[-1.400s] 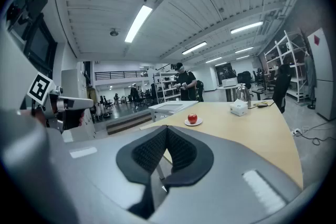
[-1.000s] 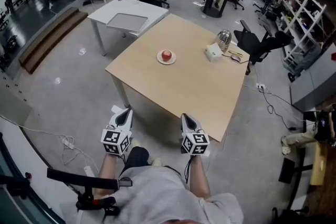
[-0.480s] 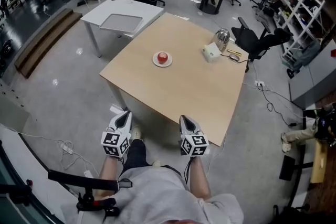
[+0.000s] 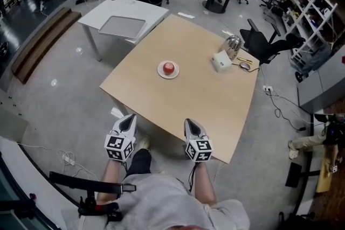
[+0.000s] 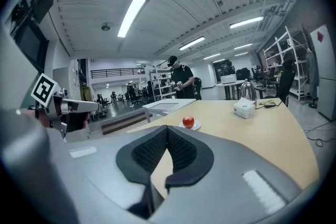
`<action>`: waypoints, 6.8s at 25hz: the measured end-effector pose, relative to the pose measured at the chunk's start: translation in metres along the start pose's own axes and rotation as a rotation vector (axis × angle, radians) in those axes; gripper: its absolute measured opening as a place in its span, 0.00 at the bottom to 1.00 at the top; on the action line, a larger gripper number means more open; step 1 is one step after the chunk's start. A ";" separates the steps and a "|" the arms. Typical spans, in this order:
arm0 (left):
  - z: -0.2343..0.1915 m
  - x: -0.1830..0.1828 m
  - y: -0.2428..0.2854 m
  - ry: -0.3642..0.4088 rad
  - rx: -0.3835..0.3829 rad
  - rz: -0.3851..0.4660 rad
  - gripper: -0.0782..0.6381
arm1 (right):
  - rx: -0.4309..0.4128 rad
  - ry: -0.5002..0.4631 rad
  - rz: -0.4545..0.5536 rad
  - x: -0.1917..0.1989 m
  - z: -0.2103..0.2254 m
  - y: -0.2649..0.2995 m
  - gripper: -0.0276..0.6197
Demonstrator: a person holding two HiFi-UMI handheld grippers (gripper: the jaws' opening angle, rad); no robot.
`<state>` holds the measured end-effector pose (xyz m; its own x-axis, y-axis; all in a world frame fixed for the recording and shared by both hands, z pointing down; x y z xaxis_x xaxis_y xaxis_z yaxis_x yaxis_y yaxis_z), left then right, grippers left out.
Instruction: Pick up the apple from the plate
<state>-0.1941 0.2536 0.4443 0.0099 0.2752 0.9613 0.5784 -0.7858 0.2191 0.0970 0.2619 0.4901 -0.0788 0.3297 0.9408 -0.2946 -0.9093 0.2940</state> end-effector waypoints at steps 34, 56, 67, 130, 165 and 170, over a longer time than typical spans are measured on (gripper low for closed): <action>-0.192 -0.038 0.178 -0.029 0.156 -0.102 0.14 | 0.144 -0.013 -0.035 -0.057 -0.012 0.226 0.05; -0.220 0.006 0.236 -0.092 0.137 -0.217 0.14 | 0.132 -0.039 -0.113 -0.036 0.035 0.324 0.05; -0.219 0.019 0.240 -0.131 0.112 -0.262 0.14 | 0.096 -0.083 -0.175 -0.016 0.046 0.358 0.05; -0.242 0.069 0.261 -0.268 0.020 -0.380 0.14 | -0.041 -0.049 -0.268 0.023 0.065 0.441 0.64; -0.224 0.045 0.265 -0.219 0.055 -0.326 0.14 | -0.010 -0.068 -0.200 -0.008 0.073 0.422 0.64; -0.221 0.039 0.271 -0.205 0.079 -0.321 0.14 | 0.011 -0.055 -0.186 -0.015 0.078 0.415 0.64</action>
<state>-0.2176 -0.0713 0.5776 -0.0231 0.6113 0.7910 0.6395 -0.5991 0.4817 0.0501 -0.1404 0.6114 0.0286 0.4779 0.8780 -0.2887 -0.8369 0.4650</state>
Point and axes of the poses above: the fingertips, and each gripper's own axes: y forward along the fingers, z to its right, x out of its underside, the point moved 7 cm from there along -y, backward along the fingers, and after that the axes turned 6 degrees about x, right-handed, at the moved point
